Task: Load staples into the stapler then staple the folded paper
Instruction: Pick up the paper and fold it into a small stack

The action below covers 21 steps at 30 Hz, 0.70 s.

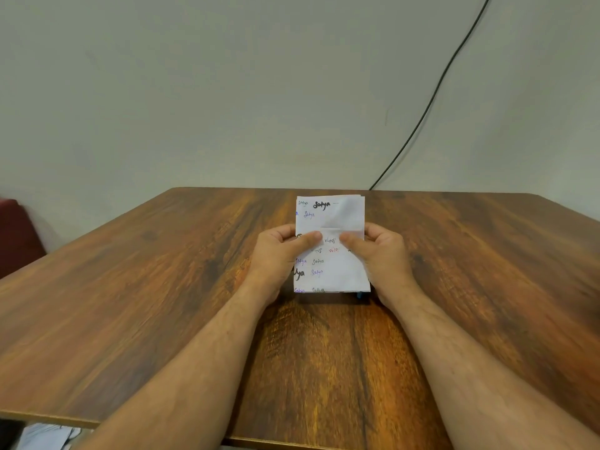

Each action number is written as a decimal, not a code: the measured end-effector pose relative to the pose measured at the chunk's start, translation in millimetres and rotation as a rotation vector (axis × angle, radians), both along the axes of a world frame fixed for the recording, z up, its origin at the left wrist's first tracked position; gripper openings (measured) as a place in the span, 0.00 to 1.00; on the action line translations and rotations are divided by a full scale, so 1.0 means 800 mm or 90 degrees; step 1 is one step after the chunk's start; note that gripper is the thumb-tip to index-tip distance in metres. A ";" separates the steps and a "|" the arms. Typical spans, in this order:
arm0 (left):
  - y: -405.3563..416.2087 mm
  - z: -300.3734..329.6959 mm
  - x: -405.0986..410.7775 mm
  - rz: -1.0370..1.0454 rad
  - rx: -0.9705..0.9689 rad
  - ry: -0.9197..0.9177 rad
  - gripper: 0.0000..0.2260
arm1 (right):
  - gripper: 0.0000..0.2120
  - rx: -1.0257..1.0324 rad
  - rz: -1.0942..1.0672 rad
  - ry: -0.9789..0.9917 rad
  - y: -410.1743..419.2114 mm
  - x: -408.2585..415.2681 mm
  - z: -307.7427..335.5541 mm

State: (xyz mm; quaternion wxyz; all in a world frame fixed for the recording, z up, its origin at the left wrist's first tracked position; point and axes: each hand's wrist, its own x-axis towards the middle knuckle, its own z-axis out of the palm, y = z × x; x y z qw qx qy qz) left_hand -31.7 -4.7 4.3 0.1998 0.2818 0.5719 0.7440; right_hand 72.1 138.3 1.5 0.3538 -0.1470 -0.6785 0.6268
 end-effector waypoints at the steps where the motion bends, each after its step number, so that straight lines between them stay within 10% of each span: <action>1: 0.000 0.000 0.000 -0.003 -0.001 -0.002 0.13 | 0.06 -0.007 0.010 0.004 0.000 0.000 0.000; 21: -0.001 0.000 -0.002 -0.028 0.014 0.047 0.14 | 0.14 -0.027 0.142 -0.039 0.004 0.004 0.005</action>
